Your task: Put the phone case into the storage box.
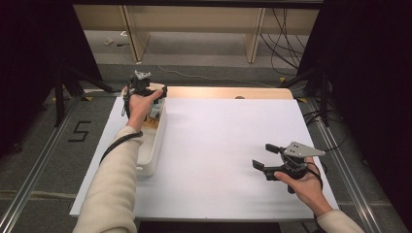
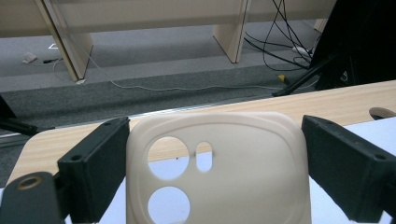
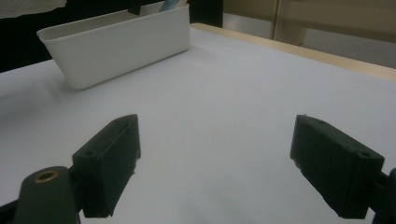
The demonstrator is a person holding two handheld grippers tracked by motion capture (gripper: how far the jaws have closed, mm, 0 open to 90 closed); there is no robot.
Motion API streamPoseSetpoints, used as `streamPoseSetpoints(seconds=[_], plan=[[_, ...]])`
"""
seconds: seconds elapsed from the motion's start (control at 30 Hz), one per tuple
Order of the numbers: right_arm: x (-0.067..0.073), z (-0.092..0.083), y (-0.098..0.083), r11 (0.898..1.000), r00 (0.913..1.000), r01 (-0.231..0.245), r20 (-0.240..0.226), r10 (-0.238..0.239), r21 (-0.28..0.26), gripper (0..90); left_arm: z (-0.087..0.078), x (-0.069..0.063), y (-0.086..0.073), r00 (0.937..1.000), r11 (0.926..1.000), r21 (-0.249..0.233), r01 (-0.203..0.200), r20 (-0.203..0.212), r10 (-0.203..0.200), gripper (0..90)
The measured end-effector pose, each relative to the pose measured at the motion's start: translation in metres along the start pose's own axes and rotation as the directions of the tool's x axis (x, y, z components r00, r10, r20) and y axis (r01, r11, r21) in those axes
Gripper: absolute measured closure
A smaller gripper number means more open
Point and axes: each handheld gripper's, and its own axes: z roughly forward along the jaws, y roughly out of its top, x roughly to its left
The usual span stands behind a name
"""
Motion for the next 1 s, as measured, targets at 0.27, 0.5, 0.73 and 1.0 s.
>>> streamPoseSetpoints(seconds=[0.27, 0.5, 0.73, 1.0], plan=[[0.0002, 0.0003, 0.0, 1.0, 1.0, 0.002, -0.001, -0.002, 0.0, 16.8, -0.0012, 0.0004, -0.0025, 1.0, 1.0, 0.007, -0.007, 0.002, 0.007, 10.1], [0.0002, 0.0003, 0.0, 1.0, 1.0, 0.002, -0.001, -0.002, 0.0, 16.8, -0.0017, 0.0007, -0.0039, 0.9999, 0.9999, 0.01, -0.011, 0.005, 0.011, 10.0], [0.0003, 0.0003, 0.0, 1.0, 1.0, 0.005, 0.001, -0.005, 0.001, 16.9, -0.0021, 0.0006, -0.0054, 0.9999, 0.9998, 0.012, -0.014, 0.0, 0.014, 9.8], [0.0004, 0.0004, -0.0001, 1.0, 1.0, 0.005, 0.0, -0.005, 0.001, 16.9, -0.0028, 0.0014, -0.0087, 0.9998, 0.9995, 0.027, -0.017, -0.004, 0.017, 9.6]])
